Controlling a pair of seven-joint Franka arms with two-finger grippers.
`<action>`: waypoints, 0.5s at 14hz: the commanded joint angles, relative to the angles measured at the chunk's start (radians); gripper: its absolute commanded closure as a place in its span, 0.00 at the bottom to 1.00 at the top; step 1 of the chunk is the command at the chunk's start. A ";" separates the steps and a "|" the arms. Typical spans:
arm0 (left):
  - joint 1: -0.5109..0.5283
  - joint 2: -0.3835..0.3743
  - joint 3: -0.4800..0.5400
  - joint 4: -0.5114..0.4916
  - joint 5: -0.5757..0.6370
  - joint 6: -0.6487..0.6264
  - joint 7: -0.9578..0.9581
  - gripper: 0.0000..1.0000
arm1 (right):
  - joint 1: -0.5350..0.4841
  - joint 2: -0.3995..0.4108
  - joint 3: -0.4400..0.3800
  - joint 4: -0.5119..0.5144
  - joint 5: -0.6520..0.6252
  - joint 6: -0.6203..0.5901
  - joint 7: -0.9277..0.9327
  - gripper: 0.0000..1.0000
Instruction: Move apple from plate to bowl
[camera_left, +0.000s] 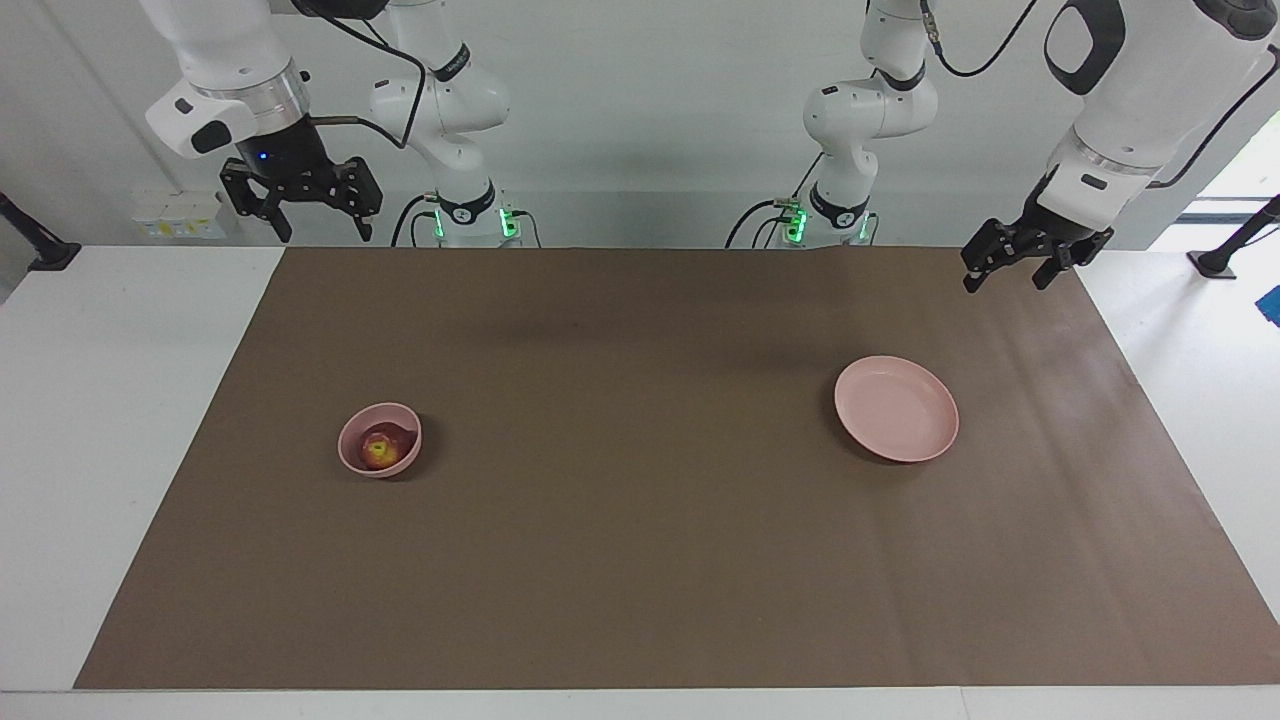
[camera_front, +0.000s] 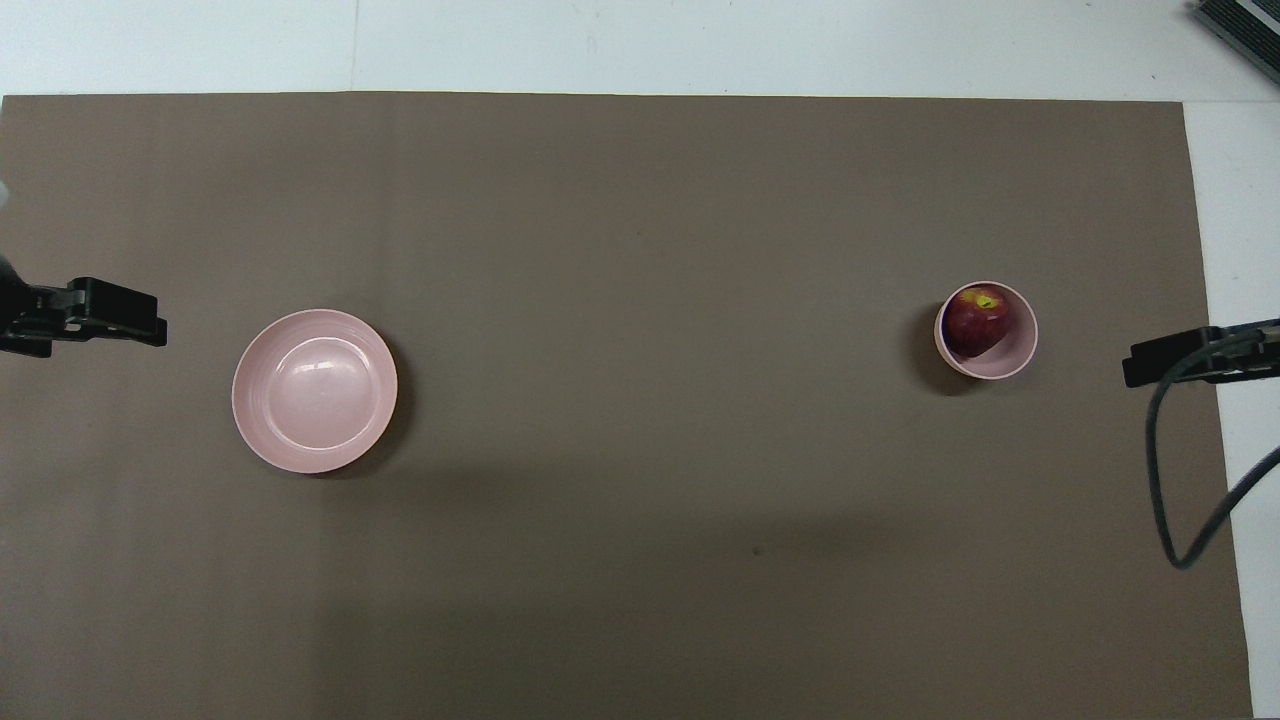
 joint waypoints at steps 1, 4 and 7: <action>-0.153 -0.022 0.141 0.009 0.003 0.008 0.011 0.00 | -0.010 -0.027 0.002 -0.025 0.030 -0.013 -0.001 0.00; -0.211 -0.018 0.204 0.044 0.004 -0.003 0.011 0.00 | -0.011 -0.027 0.002 -0.025 0.029 -0.010 -0.003 0.00; -0.202 -0.018 0.204 0.044 0.004 -0.006 0.080 0.00 | -0.043 -0.019 0.025 -0.014 0.024 -0.013 -0.001 0.00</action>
